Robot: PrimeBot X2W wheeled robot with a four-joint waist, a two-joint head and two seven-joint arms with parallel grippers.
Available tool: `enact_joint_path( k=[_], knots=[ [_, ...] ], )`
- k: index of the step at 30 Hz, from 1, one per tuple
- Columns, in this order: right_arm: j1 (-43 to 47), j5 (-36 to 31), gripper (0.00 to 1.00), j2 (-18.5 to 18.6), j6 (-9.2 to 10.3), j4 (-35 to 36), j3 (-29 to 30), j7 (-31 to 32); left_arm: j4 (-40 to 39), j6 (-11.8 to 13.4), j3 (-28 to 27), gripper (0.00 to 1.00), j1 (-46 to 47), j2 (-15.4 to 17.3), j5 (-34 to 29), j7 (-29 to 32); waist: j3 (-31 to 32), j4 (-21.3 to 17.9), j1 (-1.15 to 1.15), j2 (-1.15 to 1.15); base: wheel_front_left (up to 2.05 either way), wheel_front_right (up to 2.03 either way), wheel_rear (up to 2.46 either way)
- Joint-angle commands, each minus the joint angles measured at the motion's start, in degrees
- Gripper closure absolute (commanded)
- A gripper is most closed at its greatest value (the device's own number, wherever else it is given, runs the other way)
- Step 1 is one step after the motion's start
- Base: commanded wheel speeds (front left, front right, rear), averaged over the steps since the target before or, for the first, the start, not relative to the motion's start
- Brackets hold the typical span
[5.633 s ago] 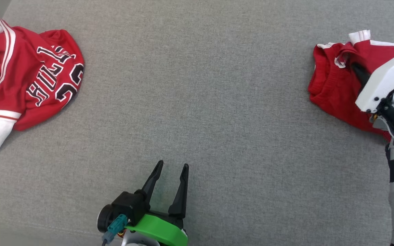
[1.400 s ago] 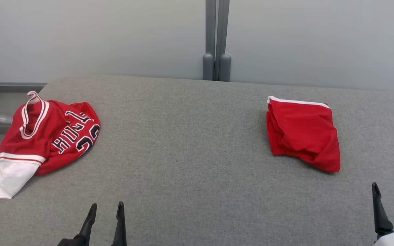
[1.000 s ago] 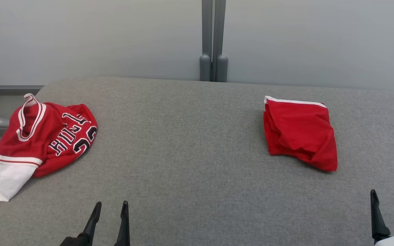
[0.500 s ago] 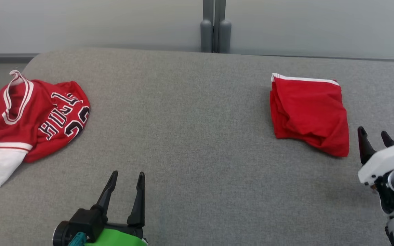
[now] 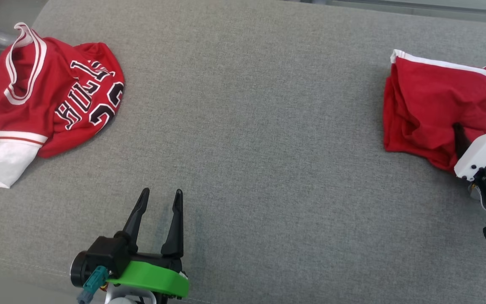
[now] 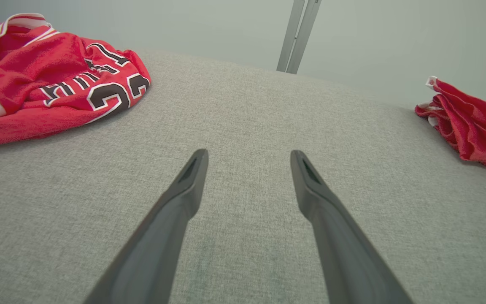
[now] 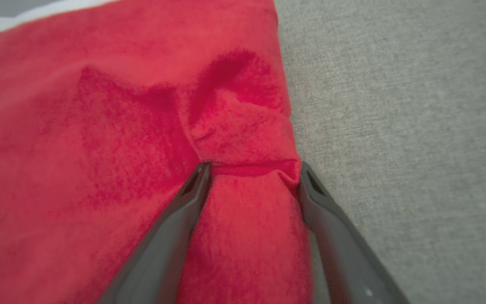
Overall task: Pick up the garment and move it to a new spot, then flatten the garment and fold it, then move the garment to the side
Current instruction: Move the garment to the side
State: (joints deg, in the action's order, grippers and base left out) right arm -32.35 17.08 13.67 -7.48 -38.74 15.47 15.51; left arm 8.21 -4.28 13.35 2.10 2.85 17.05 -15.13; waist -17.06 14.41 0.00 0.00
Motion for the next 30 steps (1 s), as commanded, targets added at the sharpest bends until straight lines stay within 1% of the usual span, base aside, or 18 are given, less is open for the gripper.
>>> enact_joint_path(
  k=[1,2,3,4,7,9,11,14,19,21,24,28,29,30],
  knots=[
    [-0.7,1.0,0.0,-0.7,-0.02,-1.8,-0.1,1.6,0.0,0.2,-0.1,0.0,1.4,0.1,0.2,0.0,-2.3,1.6,0.0,0.0,0.0,0.0,0.0],
    [-1.2,2.1,0.0,-1.6,-0.03,-2.8,-0.4,2.4,0.0,0.3,-0.2,0.0,1.7,0.1,0.3,0.0,-2.6,1.3,0.0,0.0,0.0,0.0,0.0],
    [-1.5,2.6,0.59,-2.0,-0.04,-3.2,-0.5,2.3,-0.1,0.3,-0.3,0.0,1.9,0.1,0.4,0.0,-2.7,1.0,0.0,0.0,0.0,0.0,0.0],
    [-2.0,3.2,1.0,-2.2,-0.04,-3.4,-0.5,2.1,-0.2,0.4,-0.5,0.0,1.9,0.1,0.4,0.0,-2.9,0.4,0.0,0.0,0.0,0.0,0.0],
    [-3.7,5.3,1.0,-1.7,-0.02,-2.7,-0.3,1.3,-0.7,0.3,-1.0,0.0,2.4,0.1,-0.1,0.0,-3.9,-2.0,0.0,0.0,0.0,0.0,0.0],
    [-4.7,6.6,1.0,0.3,0.06,-1.4,0.3,0.9,-1.0,0.0,-1.3,0.0,2.8,0.1,-0.6,0.0,-4.7,-3.8,0.0,0.0,0.0,0.0,0.0],
    [-5.1,7.5,1.0,3.1,0.1,0.2,1.5,0.9,-1.4,-0.2,-1.8,0.0,3.3,0.1,-1.1,0.0,-5.9,-5.6,0.0,0.0,0.0,0.0,0.0],
    [-5.3,6.4,1.0,7.5,0.03,2.3,2.5,2.0,-2.0,-0.7,-2.5,0.0,4.3,0.1,-2.0,0.0,-8.4,-8.0,0.0,0.0,0.0,0.0,0.0],
    [-7.1,0.9,1.0,15.5,-0.01,3.5,4.3,3.4,-2.3,-1.8,-1.8,0.0,5.4,0.1,-3.1,0.0,-11.3,-9.9,0.0,0.0,0.0,0.0,0.0],
    [-8.3,-1.1,1.0,16.7,-0.01,3.0,4.3,3.9,-2.4,-1.9,-1.5,0.0,5.7,0.1,-3.3,0.0,-12.0,-10.1,0.0,0.0,0.0,0.0,0.0],
    [-10.6,-3.8,1.0,17.4,-0.01,1.7,4.3,4.2,-2.2,-2.2,-1.0,0.0,5.6,0.1,-3.1,0.0,-12.3,-9.8,0.0,0.0,0.0,0.0,0.0],
    [-13.1,-9.4,1.0,19.7,0.02,-0.3,4.7,3.7,-2.8,-1.3,-0.9,0.0,5.3,0.1,-1.4,0.0,-12.0,-8.8,0.0,0.0,0.0,0.0,0.0],
    [-13.4,-11.2,0.52,20.2,0.03,-0.5,4.8,2.6,-2.9,-1.3,-0.7,0.0,4.9,0.1,-1.1,0.0,-11.7,-8.7,0.0,0.0,0.0,0.0,0.0],
    [-13.8,-12.4,0.0,20.7,0.03,-0.6,5.3,2.0,-2.9,-1.2,-0.6,0.0,4.6,0.1,-1.1,0.0,-11.5,-8.6,0.0,0.0,0.0,0.0,0.0]
  ],
)
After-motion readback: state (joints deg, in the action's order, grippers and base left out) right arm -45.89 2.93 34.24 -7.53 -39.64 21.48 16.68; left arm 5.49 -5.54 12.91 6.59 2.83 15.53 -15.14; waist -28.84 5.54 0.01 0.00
